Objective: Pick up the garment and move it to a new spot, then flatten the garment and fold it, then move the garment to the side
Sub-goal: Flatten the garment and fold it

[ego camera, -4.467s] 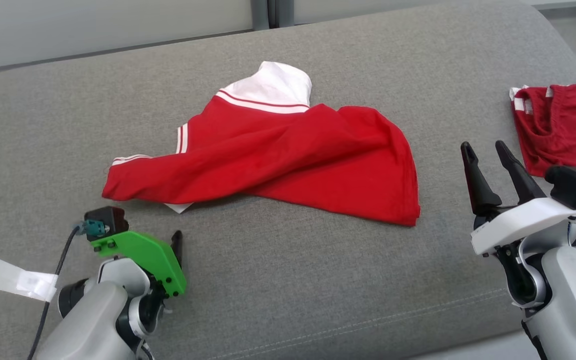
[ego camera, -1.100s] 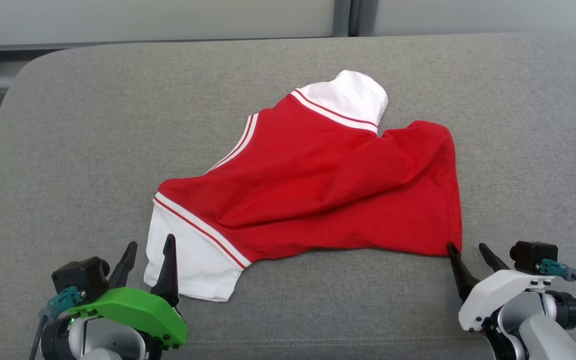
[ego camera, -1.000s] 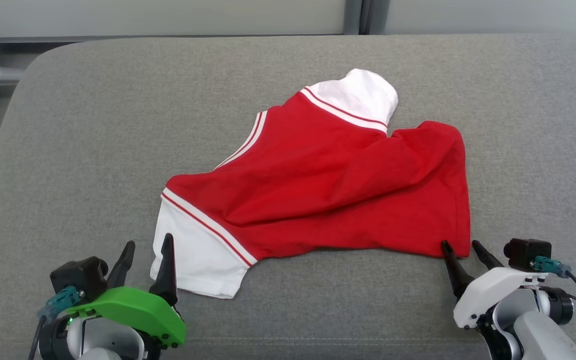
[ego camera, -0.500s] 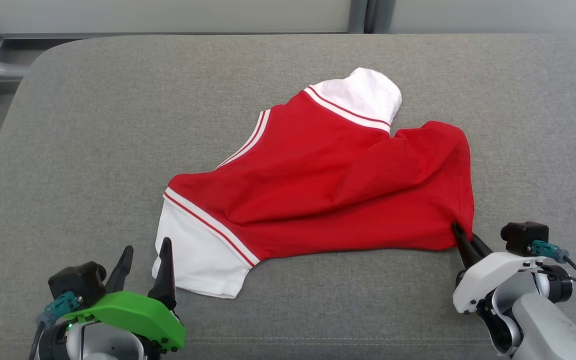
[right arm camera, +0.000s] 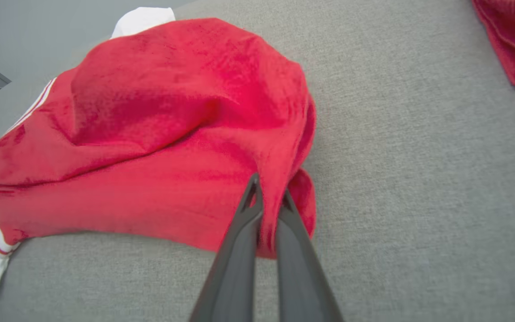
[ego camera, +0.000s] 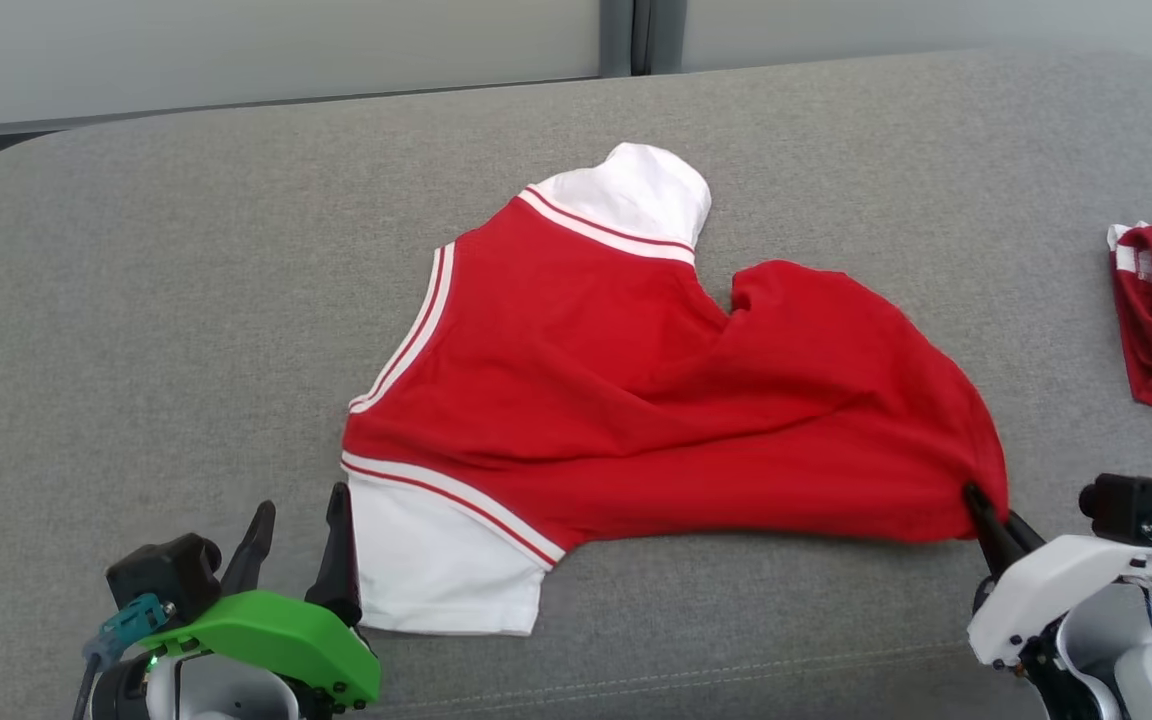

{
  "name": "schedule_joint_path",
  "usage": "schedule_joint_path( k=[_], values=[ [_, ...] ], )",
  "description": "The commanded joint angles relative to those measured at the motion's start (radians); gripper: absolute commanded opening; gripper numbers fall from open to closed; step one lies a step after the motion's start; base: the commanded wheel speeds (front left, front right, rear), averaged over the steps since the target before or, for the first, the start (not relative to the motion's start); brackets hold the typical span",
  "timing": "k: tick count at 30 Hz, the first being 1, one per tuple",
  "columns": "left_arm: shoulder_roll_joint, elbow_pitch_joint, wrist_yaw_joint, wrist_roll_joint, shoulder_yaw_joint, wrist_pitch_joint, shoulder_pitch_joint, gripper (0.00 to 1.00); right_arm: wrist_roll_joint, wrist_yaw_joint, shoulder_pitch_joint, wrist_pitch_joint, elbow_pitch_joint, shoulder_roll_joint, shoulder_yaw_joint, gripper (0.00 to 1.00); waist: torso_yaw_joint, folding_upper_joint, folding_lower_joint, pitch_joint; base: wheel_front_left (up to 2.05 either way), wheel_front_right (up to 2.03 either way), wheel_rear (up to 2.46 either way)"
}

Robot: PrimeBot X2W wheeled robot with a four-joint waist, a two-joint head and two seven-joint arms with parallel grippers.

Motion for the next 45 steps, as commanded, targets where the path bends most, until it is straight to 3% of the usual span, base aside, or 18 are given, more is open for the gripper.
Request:
schedule_joint_path(
  k=[1,5,8,9,10,11,12,17,21,27,34,45],
  values=[
    [-0.004,0.007,-0.007,-0.006,0.002,-0.007,0.003,1.0,-0.027,0.0,0.037,0.05,-0.05,0.02,-0.043,0.0,-0.01,0.0,0.0,0.001,0.0,0.0,0.0],
    [-0.01,0.015,-0.016,-0.006,-0.001,-0.01,-0.011,1.0,-0.081,0.0,0.088,0.158,-0.156,0.079,-0.145,0.0,0.004,0.0,0.0,0.008,0.0,0.0,0.0],
    [-0.016,0.025,-0.025,-0.008,-0.007,-0.012,-0.015,1.0,-0.111,0.0,0.089,0.22,-0.168,0.105,-0.189,0.0,0.021,0.0,0.0,0.011,0.0,0.0,0.0],
    [-0.017,0.029,-0.026,-0.007,-0.008,-0.011,-0.016,1.0,-0.125,0.0,0.084,0.231,-0.159,0.106,-0.2,0.08,0.027,0.0,0.0,0.012,0.0,0.0,0.0],
    [-0.018,0.033,-0.027,-0.008,-0.009,-0.011,-0.017,1.0,-0.131,0.0,0.079,0.239,-0.149,0.109,-0.207,0.39,0.033,0.0,0.0,0.011,0.0,0.0,0.0],
    [-0.019,0.036,-0.027,-0.009,-0.011,-0.012,-0.016,1.0,-0.141,0.0,0.075,0.245,-0.144,0.114,-0.213,0.84,0.038,0.0,0.0,0.01,0.0,0.0,0.0],
    [-0.02,0.038,-0.027,-0.01,-0.01,-0.013,-0.014,1.0,-0.155,0.0,0.073,0.251,-0.142,0.115,-0.215,1.0,0.041,0.0,0.0,0.009,0.0,0.0,0.0],
    [-0.019,0.044,-0.027,-0.013,-0.007,-0.016,0.001,1.0,-0.181,0.0,0.078,0.273,-0.17,0.092,-0.216,1.0,0.044,0.0,0.0,-0.002,0.0,0.0,0.0],
    [-0.021,0.046,-0.027,-0.019,-0.009,-0.017,0.012,1.0,-0.212,0.0,0.097,0.312,-0.27,0.051,-0.207,1.0,0.038,0.0,0.0,-0.016,0.0,0.0,0.0],
    [-0.029,0.045,-0.033,-0.016,-0.02,-0.013,0.002,1.0,-0.222,0.0,0.041,0.328,-0.331,-0.047,-0.092,1.0,0.04,0.0,0.0,-0.012,0.0,0.0,0.0],
    [-0.027,0.04,-0.031,-0.002,-0.031,0.002,-0.031,1.0,-0.251,-0.001,-0.132,0.285,-0.153,-0.162,0.129,1.0,0.093,0.0,0.0,0.021,0.0,0.0,0.0],
    [-0.036,0.042,-0.032,0.001,-0.027,-0.006,-0.057,1.0,-0.239,-0.001,-0.361,0.191,0.221,-0.196,0.311,1.0,0.197,0.0,0.0,0.066,0.0,0.0,0.0]
  ],
)
